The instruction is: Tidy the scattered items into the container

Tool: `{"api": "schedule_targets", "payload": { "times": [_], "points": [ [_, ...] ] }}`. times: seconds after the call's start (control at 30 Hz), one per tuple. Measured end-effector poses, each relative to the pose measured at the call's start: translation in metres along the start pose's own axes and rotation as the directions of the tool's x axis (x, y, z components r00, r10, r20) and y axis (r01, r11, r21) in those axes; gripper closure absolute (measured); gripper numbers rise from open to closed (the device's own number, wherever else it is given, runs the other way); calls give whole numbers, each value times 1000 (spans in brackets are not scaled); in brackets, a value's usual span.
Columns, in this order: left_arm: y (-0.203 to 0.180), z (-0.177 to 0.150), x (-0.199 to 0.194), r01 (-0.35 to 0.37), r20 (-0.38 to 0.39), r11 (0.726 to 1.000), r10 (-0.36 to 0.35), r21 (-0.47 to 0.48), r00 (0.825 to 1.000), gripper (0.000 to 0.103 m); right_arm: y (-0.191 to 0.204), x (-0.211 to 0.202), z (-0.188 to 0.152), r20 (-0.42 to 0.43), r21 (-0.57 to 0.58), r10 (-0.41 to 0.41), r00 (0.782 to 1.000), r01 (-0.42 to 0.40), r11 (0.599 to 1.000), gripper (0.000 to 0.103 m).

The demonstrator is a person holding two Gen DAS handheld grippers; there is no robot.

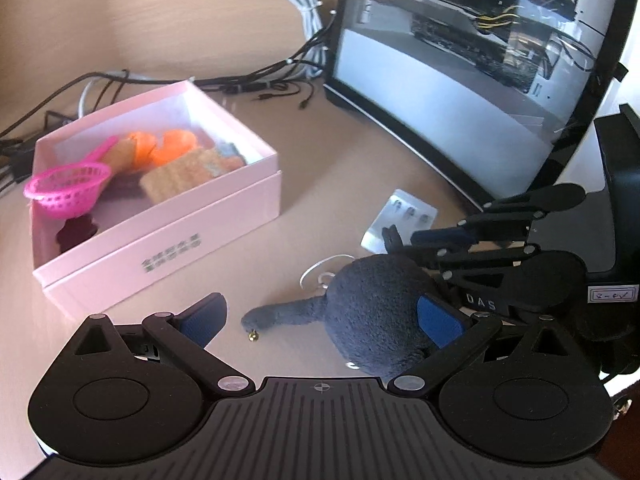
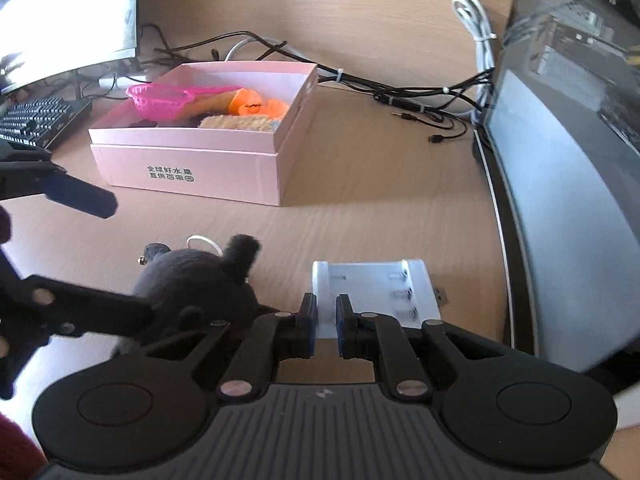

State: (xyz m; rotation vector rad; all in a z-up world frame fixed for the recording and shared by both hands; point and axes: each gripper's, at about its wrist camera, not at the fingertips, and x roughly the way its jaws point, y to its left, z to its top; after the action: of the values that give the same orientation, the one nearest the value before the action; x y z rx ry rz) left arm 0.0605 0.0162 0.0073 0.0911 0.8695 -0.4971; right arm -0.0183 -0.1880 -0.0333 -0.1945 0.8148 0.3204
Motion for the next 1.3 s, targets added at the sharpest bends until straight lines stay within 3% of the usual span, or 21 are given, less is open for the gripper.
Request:
{"api": "schedule_targets", "payload": {
  "times": [0.2, 0.37, 0.43, 0.7, 0.83, 0.9, 0.97, 1.03, 1.17, 1.3],
  "points": [
    [7, -2, -8, -104, 19, 994, 104, -17, 994, 0, -4, -7, -9, 4, 29, 16, 1000, -16, 999, 70],
    [33, -6, -30, -229, 36, 970, 232, -78, 972, 0, 17, -12, -12, 31, -84, 43, 999, -40, 996, 57],
    [49, -10, -46, -261, 48, 956, 269, -136, 962, 0, 24, -18, -11, 52, -122, 54, 997, -48, 991, 41],
    [91, -31, -87, -342, 52, 890, 374, -301, 926, 0, 54, -24, -10, 39, -266, 181, 983, -164, 950, 40],
    [97, -36, -103, -336, 70, 877, 380, -343, 922, 0, 89, -14, 4, 49, -317, 276, 960, -247, 916, 40],
    [96, -38, -108, -329, 82, 881, 376, -341, 923, 0, 104, -14, 5, 51, -381, 289, 956, -249, 890, 40],
    [93, -39, -108, -312, 90, 889, 360, -335, 929, 0, 106, -17, 0, 67, -421, 271, 960, -219, 880, 34],
    [87, -41, -102, -297, 85, 898, 340, -325, 937, 0, 96, -20, -4, 98, -410, 213, 972, -156, 899, 16],
    [68, -39, -83, -238, 77, 925, 272, -295, 959, 0, 61, -22, -12, 147, -310, 59, 987, -11, 951, 10],
    [47, -34, -64, -201, 57, 951, 220, -233, 974, 0, 21, -9, -14, 110, -145, -42, 993, 58, 988, 8]
  ]
}}
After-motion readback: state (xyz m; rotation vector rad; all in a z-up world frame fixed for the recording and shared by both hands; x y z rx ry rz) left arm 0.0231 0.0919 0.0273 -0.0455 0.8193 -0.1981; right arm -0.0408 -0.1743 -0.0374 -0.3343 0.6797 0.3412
